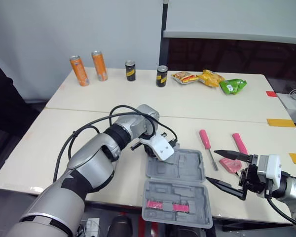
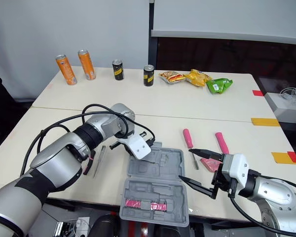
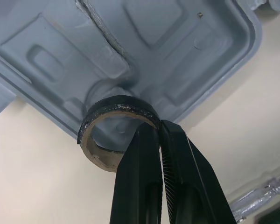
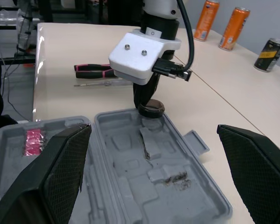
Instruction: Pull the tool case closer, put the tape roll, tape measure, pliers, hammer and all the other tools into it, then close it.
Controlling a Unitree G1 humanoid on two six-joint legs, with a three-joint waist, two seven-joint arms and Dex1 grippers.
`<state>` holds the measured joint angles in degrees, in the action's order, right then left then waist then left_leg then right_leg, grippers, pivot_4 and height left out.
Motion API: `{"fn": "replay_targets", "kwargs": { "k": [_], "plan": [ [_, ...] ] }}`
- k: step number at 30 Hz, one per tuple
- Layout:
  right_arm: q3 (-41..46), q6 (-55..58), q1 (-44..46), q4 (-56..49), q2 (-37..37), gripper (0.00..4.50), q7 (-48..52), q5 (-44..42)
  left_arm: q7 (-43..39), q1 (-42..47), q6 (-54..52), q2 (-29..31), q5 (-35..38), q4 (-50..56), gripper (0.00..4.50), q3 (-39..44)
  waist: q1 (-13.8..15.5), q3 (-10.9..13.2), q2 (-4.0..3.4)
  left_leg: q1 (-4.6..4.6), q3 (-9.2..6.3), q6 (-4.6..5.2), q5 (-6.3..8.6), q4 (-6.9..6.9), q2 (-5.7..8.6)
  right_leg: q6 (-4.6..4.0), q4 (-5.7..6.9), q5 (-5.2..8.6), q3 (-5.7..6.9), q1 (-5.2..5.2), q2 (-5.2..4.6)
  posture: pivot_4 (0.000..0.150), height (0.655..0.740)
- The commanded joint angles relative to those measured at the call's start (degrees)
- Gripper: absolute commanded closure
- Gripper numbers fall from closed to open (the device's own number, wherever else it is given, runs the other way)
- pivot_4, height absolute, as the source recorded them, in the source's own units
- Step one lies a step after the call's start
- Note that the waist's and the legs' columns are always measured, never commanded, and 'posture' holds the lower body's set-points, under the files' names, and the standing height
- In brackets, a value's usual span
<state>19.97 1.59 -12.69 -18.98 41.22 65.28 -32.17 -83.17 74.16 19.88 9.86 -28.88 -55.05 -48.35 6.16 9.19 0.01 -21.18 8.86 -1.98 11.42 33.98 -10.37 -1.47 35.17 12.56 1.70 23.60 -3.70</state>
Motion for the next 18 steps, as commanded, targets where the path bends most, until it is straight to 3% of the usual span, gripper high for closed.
{"fn": "replay_targets", "kwargs": {
  "k": [1,16,18],
  "plan": [
    [3.3,-1.3,-1.2,-1.4,0.1,0.0,-0.1,-1.6,1.0,0.6,0.5,-0.5,-1.2,-1.5,4.47,1.0,-0.1,0.0,0.0,-0.01,0.0,0.0,0.0,0.0,0.0,0.0,0.0,0.0,0.0,0.0,0.0,0.15,0.74],
    [6.5,-1.6,-4.5,-2.2,-0.2,0.0,-0.2,-2.5,3.3,0.7,2.2,-2.5,-3.8,-5.3,4.47,1.7,-0.1,0.0,0.03,-0.01,-0.03,0.02,-0.01,-0.01,0.02,0.02,-0.01,-0.01,0.02,-0.02,-0.01,0.15,0.74],
    [6.3,-1.5,-4.5,-2.5,-0.3,0.0,-0.4,-2.6,3.7,0.7,2.1,-2.6,-4.2,-5.7,3.78,1.8,-0.1,0.0,0.03,-0.01,-0.03,0.02,-0.01,-0.01,0.02,0.03,-0.01,-0.01,0.02,-0.02,-0.01,0.15,0.74]
  ]
}}
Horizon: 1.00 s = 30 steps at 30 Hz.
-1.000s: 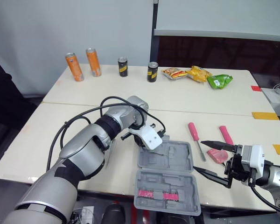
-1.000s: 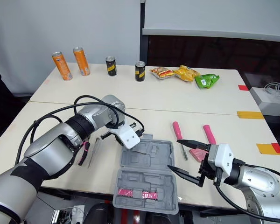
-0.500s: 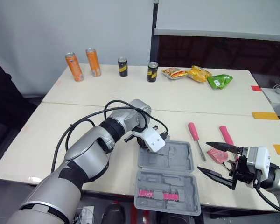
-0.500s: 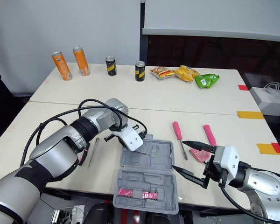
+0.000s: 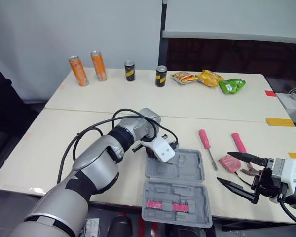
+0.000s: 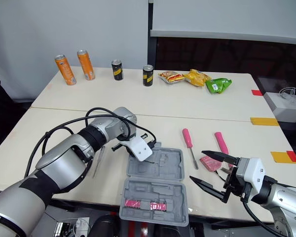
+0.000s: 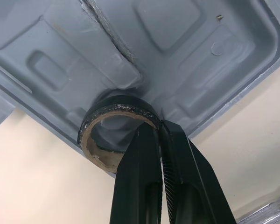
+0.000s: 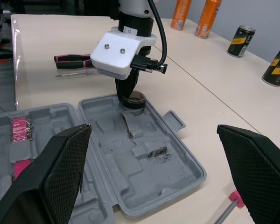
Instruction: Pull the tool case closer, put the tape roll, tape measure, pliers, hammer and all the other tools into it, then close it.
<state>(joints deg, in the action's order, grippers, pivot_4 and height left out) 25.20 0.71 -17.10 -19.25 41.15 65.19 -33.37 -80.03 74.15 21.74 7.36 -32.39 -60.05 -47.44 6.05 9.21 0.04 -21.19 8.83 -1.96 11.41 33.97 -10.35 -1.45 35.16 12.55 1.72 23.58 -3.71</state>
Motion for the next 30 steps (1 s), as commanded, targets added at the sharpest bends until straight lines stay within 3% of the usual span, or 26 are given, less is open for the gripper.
{"fn": "replay_targets", "kwargs": {
  "k": [1,3,11,18,20,25,30],
  "plan": [
    [1.1,-0.6,-0.2,-2.3,-0.3,0.0,-0.3,-1.4,0.7,0.8,0.2,-0.1,-0.7,-0.7,3.48,1.0,0.0,0.0,0.0,0.0,0.0,0.0,0.0,0.0,0.0,0.0,0.0,0.0,0.0,0.0,0.0,0.15,0.74],
    [1.1,-0.5,-0.2,-2.4,-0.3,0.0,-0.3,-1.5,0.2,0.9,-0.3,-0.2,0.0,-0.5,2.87,1.9,0.0,0.0,0.0,0.0,0.0,0.0,0.0,0.0,0.0,0.0,0.0,0.0,0.0,0.0,0.0,0.15,0.74],
    [0.1,-0.7,-0.1,-2.5,-0.8,0.0,-0.5,-1.1,-8.5,1.7,-3.4,6.0,6.0,6.5,2.87,8.7,-0.1,0.1,-0.04,0.01,0.0,0.0,0.0,-0.04,0.0,0.0,-0.03,0.0,0.02,0.03,0.0,0.15,0.74],
    [-0.6,-0.9,0.2,-2.2,-1.2,0.0,-0.6,-1.0,-12.5,-5.7,-22.6,15.7,22.1,26.6,2.87,13.1,-0.1,0.2,-0.15,0.06,0.04,0.0,0.0,-0.16,0.0,-0.02,-0.09,0.02,0.0,0.04,-0.01,0.15,0.74],
    [-0.9,-0.9,0.2,-2.4,-1.6,0.0,-0.8,-1.0,-10.4,-11.4,-25.8,16.3,28.3,32.1,2.87,19.3,-0.1,0.2,-0.21,0.03,0.08,-0.01,0.0,-0.24,0.0,-0.05,-0.1,0.03,-0.02,0.04,-0.01,0.15,0.74],
    [-1.1,-0.7,-0.5,-3.4,-2.5,0.0,-1.3,-1.2,-3.6,-21.6,-39.9,18.6,34.1,40.4,2.87,27.2,-0.4,0.2,-0.23,0.03,0.1,-0.01,-0.01,-0.29,-0.04,-0.07,-0.08,0.05,0.0,0.08,0.01,0.15,0.74],
    [-1.1,-0.4,-1.0,-3.5,-2.8,0.0,-1.4,-1.5,5.8,-30.2,-40.9,18.1,35.9,45.5,2.87,32.5,-0.3,0.2,-0.25,0.03,0.18,-0.01,-0.01,-0.28,-0.04,-0.08,-0.16,0.06,0.0,0.05,-0.03,0.15,0.74]
  ]
}}
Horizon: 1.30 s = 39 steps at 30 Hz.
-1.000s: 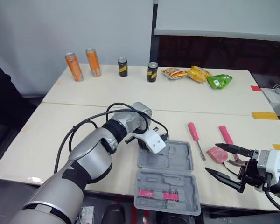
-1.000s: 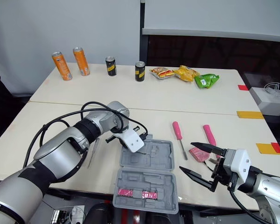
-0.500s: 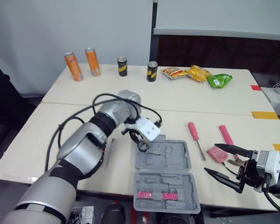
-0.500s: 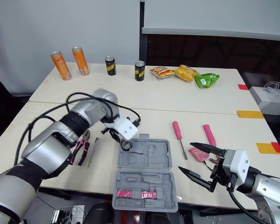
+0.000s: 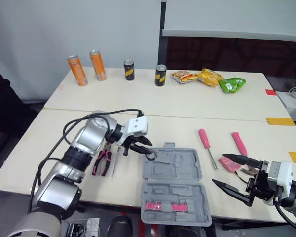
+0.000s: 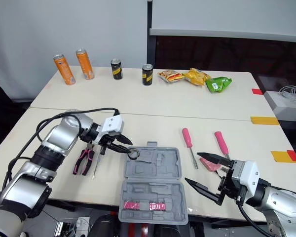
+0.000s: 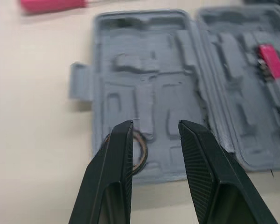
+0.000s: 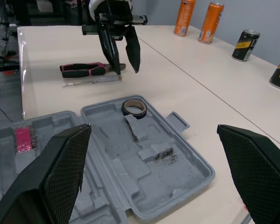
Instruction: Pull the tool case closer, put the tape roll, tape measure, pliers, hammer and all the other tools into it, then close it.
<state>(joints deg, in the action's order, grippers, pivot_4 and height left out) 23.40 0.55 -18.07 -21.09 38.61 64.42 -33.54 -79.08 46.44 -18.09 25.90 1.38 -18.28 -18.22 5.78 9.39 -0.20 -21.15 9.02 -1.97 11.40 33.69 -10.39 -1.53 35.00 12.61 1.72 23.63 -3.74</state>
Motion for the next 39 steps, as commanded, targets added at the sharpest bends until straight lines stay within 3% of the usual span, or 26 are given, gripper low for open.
{"fn": "replay_targets", "kwargs": {
  "k": [1,4,9,19,20,23,27,31,38,39],
  "plan": [
    [0.7,-0.2,0.0,-1.6,-0.2,0.0,-0.7,-1.3,6.1,-3.5,-1.2,-0.6,2.1,3.9,2.87,3.6,0.0,0.0,0.0,0.01,0.01,0.0,0.0,0.0,0.0,0.0,-0.05,0.0,0.0,0.0,0.0,0.15,0.74],
    [0.6,0.0,0.1,-1.4,-0.1,0.0,-0.8,-1.4,9.7,-6.0,1.3,-1.8,2.0,2.8,2.87,4.0,0.1,0.0,0.0,0.01,0.0,0.0,0.0,0.0,0.01,0.0,-0.1,0.0,0.02,0.01,-0.01,0.15,0.74],
    [0.3,0.4,0.2,-1.5,0.0,0.0,-1.1,-1.5,12.3,-7.2,4.1,-3.4,1.8,1.2,4.38,3.3,0.0,0.0,0.0,-0.03,-0.01,0.01,0.0,-0.01,0.0,0.02,-0.15,0.0,0.04,0.02,-0.01,0.15,0.74],
    [0.3,1.0,-0.6,-2.3,0.1,0.0,-1.4,-1.7,13.8,-6.7,9.2,-5.1,1.0,-4.8,4.38,2.4,-0.1,0.0,0.0,-0.05,-0.01,0.01,0.0,-0.04,0.0,0.07,-0.14,0.01,0.03,0.01,0.0,0.15,0.74],
    [0.4,1.0,-0.7,-2.4,0.1,0.0,-1.4,-1.8,13.8,-6.5,9.4,-5.2,1.0,-5.2,3.86,2.4,-0.1,0.0,0.0,-0.04,-0.01,0.01,0.0,-0.04,0.0,0.07,-0.13,0.02,0.03,0.01,0.0,0.15,0.74],
    [0.3,0.9,-0.6,-2.4,0.0,0.0,-1.6,-1.7,14.0,-6.1,10.1,-5.3,0.7,-5.9,2.96,2.3,-0.1,0.0,0.0,-0.03,-0.02,0.01,0.0,-0.04,0.0,0.07,-0.14,0.02,0.04,0.01,0.0,0.15,0.74],
    [0.1,0.7,-0.8,-2.4,-0.2,0.0,-1.8,-1.6,13.7,-6.3,10.7,-5.3,0.7,-6.0,2.96,2.1,-0.1,0.0,0.0,-0.03,-0.02,0.01,0.0,-0.04,0.0,0.07,-0.13,0.01,0.04,0.01,0.0,0.15,0.74],
    [-0.3,0.5,-0.6,-2.4,-0.5,0.0,-2.1,-1.4,13.7,-6.2,10.6,-5.5,0.7,-6.1,4.16,2.1,-0.1,0.0,0.0,-0.03,-0.02,0.01,0.0,-0.04,0.0,0.06,-0.12,0.01,0.04,0.01,0.0,0.15,0.74],
    [-0.4,0.4,-0.6,-2.3,-0.6,0.0,-2.1,-1.4,13.6,-6.4,12.0,-5.5,0.3,-6.3,4.16,1.8,-0.1,0.0,0.0,-0.03,-0.01,0.01,0.0,-0.04,0.0,0.06,-0.12,0.01,0.04,0.01,0.0,0.15,0.74],
    [-0.4,0.4,-0.5,-2.3,-0.6,0.0,-2.1,-1.4,13.5,-6.3,11.6,-5.6,0.7,-6.5,3.91,2.0,-0.1,0.0,0.0,-0.03,-0.01,0.01,0.0,-0.04,0.0,0.07,-0.11,0.01,0.04,0.01,0.0,0.15,0.74]
  ]
}}
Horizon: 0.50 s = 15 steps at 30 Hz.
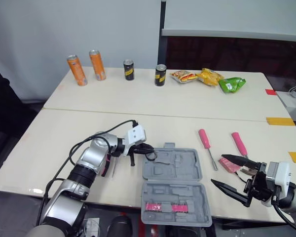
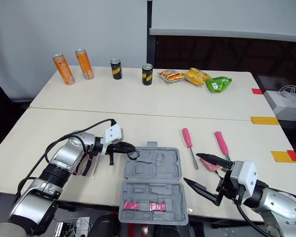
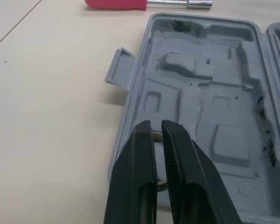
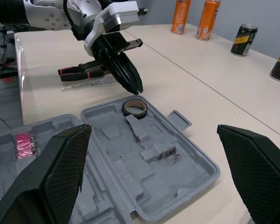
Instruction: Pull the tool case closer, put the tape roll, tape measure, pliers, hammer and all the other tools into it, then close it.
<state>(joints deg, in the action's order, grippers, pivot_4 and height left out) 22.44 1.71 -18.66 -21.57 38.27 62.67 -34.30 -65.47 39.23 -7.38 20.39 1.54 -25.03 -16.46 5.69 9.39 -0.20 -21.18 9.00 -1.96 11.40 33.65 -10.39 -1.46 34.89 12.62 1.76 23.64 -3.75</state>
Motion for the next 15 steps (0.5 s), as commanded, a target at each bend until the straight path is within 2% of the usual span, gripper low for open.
{"fn": "replay_targets", "kwargs": {
  "k": [1,6,15],
  "plan": [
    [0.5,-0.7,0.1,-1.8,-0.2,0.0,-0.4,-0.6,-0.2,1.1,0.7,-0.2,0.7,0.1,3.63,0.4,0.0,0.0,0.0,0.0,0.0,0.0,0.0,0.0,0.0,0.0,0.0,0.0,0.0,0.0,0.0,0.15,0.74],
    [0.5,-0.7,0.2,-1.6,-0.2,0.0,-0.4,-0.6,0.0,1.1,1.1,-0.3,0.1,0.0,2.04,0.1,0.0,0.0,0.0,0.0,0.0,0.0,0.0,0.0,0.0,0.0,0.02,0.0,0.0,0.0,0.0,0.15,0.74],
    [0.3,-0.6,0.4,-1.5,-0.2,0.0,-0.3,-0.6,0.4,1.0,1.4,-0.7,0.0,-0.6,2.04,0.3,0.0,0.0,0.0,0.0,0.0,0.0,0.0,0.0,0.0,0.0,0.05,0.0,0.0,0.0,0.0,0.15,0.74]
  ]
}}
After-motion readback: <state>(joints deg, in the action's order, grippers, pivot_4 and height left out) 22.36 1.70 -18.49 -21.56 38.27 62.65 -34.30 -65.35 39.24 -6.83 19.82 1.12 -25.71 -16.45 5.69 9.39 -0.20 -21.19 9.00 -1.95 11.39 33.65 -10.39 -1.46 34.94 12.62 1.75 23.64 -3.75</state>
